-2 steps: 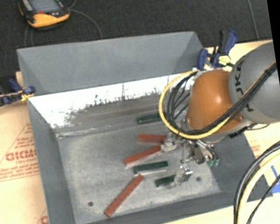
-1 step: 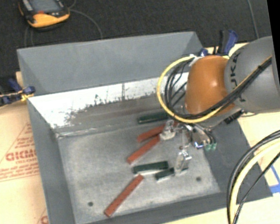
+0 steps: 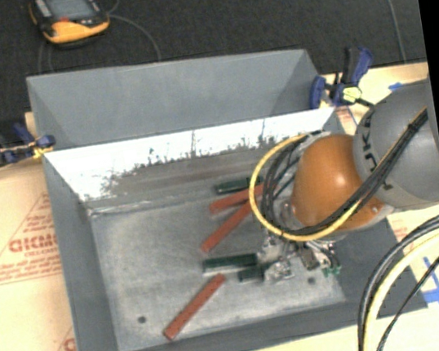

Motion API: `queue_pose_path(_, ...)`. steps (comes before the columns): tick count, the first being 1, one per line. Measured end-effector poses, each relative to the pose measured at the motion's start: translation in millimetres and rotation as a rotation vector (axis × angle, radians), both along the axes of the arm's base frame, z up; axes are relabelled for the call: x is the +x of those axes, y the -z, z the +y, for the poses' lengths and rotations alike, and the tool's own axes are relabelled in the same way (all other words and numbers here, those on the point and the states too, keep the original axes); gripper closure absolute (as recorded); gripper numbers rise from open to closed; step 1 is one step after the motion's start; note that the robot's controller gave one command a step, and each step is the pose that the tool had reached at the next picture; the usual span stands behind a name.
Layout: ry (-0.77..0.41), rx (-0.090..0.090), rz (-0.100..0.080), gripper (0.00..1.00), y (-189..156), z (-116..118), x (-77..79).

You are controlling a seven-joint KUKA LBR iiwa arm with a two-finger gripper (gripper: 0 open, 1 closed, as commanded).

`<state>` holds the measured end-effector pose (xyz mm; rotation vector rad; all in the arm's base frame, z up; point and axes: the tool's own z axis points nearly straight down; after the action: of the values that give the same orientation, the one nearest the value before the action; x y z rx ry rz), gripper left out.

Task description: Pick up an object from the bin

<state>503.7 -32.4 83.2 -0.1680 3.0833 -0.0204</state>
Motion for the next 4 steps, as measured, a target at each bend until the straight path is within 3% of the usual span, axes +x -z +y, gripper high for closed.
queue_pose_path(1,-0.001,0.000,0.001,1.00,0,0,-0.2)
queue_pose_path(2,-0.002,0.002,0.013,1.00,-1,1,-1.2)
queue_pose_path(3,-0.003,0.008,0.049,1.00,-10,3,-8.2)
queue_pose_path(4,-0.003,0.009,0.054,1.00,-30,3,-8.8)
